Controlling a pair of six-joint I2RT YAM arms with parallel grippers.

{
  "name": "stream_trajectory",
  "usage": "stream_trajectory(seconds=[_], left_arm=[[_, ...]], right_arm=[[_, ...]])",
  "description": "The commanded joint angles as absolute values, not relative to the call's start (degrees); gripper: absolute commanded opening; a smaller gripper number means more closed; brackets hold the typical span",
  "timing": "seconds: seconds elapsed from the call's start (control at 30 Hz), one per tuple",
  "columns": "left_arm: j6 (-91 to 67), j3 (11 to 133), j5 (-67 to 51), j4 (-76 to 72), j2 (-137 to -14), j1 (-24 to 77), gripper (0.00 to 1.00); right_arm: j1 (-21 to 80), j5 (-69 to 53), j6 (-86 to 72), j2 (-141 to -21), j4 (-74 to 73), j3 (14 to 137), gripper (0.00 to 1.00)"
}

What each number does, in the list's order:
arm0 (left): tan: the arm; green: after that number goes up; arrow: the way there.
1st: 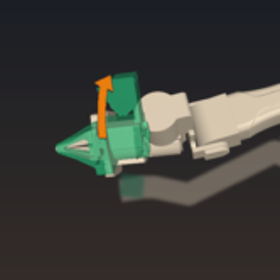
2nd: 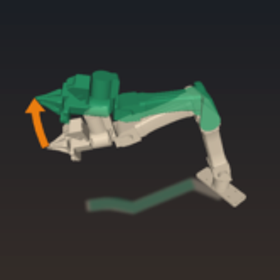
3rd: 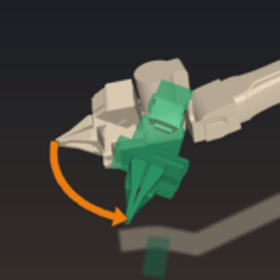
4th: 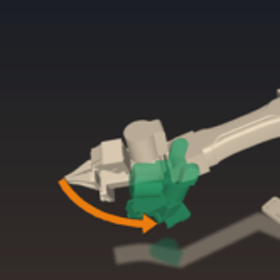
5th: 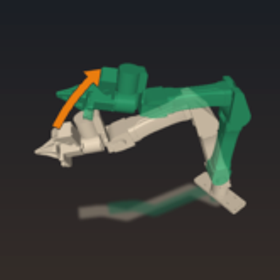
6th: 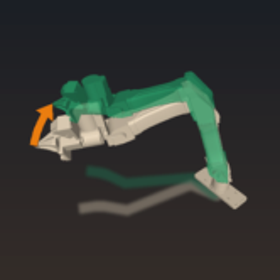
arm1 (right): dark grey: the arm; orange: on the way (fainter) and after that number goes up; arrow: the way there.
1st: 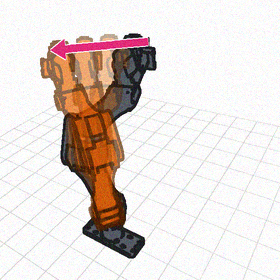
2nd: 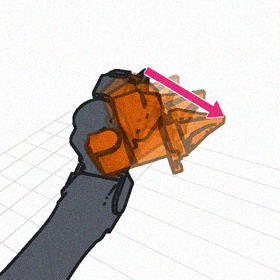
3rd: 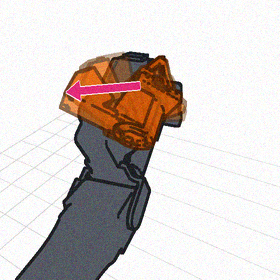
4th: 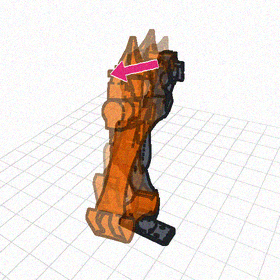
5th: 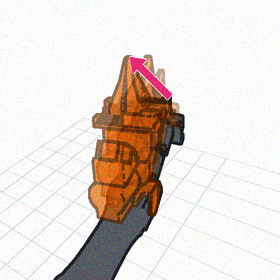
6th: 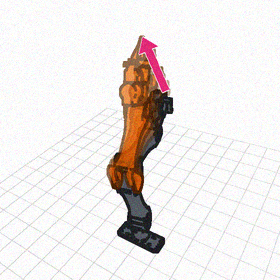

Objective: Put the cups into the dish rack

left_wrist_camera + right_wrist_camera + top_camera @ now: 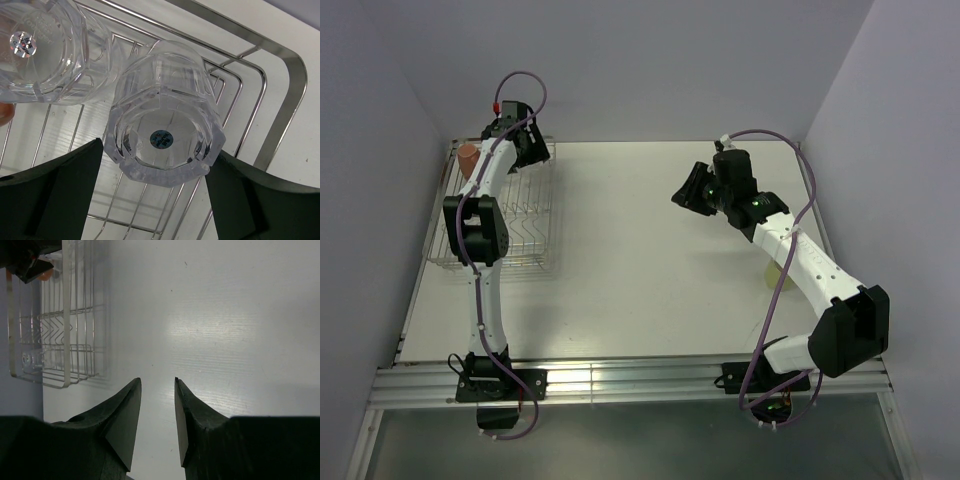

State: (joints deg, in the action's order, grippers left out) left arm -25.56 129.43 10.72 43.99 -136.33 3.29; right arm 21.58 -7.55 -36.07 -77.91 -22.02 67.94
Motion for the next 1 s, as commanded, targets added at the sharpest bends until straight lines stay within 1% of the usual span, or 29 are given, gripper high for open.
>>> stream_trajectory(seconds=[0.0,0.33,0.6,0.8,0.97], left_arm=[[-24.52,129.29,12.74,43.59,-131.66,2.99,0.86],[-24.17,128.5,13.8,45.26,-129.99,2.81,0.84],[-24.17,125.86,13.09,45.0,-128.58,2.81,0.79],[-25.05,124.72,10.64,44.48,-127.09,2.9,0.79],[-25.66,125.24,7.65,43.24,-122.7,3.69,0.79]], right_arm=[[21.53,-6.94,-35.24,-77.78,-21.18,69.79,0.41],[21.53,-7.38,-35.59,-77.52,-20.3,68.56,0.4],[21.53,-7.38,-35.77,-76.9,-20.04,67.68,0.41],[21.53,-6.86,-35.68,-76.47,-20.3,67.5,0.41],[21.53,-5.1,-35.07,-75.85,-21.62,68.82,0.41]])
